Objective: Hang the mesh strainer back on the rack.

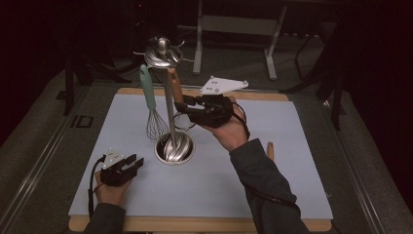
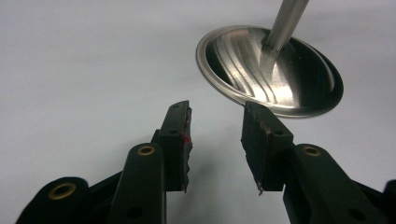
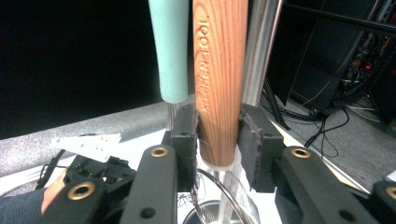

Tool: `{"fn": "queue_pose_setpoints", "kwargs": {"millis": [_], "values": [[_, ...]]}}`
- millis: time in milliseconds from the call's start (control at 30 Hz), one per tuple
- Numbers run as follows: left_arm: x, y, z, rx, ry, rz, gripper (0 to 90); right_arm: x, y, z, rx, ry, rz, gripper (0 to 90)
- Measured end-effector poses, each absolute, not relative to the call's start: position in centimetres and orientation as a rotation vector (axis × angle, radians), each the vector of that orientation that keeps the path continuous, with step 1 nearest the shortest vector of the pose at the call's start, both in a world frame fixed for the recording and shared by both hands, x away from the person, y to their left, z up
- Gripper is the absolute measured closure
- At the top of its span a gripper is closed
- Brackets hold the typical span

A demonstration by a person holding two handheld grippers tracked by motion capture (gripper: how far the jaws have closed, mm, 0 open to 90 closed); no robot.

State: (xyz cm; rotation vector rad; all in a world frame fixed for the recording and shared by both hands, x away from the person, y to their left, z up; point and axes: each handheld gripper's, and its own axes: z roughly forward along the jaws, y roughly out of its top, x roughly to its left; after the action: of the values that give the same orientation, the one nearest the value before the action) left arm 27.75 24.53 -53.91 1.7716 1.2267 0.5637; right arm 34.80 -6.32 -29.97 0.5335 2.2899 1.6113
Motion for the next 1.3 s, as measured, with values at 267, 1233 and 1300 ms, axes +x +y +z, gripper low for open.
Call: {"fn": "queue_pose_setpoints", "kwargs": {"millis": [267, 1233, 1300], "values": [[27.7, 24.5, -53.9, 1.775, 1.224, 0.564, 62.1, 34.7, -6.6, -29.9, 0.547, 2.273, 1.597, 61.2], [27.8, 24.7, -53.9, 1.755, 1.235, 0.557, 62.4, 34.3, -8.3, -31.5, 0.523, 2.403, 1.324, 68.4], [27.8, 24.7, -53.9, 1.749, 1.239, 0.556, 62.4, 34.4, -8.5, -31.6, 0.529, 2.411, 1.31, 68.3]]}}
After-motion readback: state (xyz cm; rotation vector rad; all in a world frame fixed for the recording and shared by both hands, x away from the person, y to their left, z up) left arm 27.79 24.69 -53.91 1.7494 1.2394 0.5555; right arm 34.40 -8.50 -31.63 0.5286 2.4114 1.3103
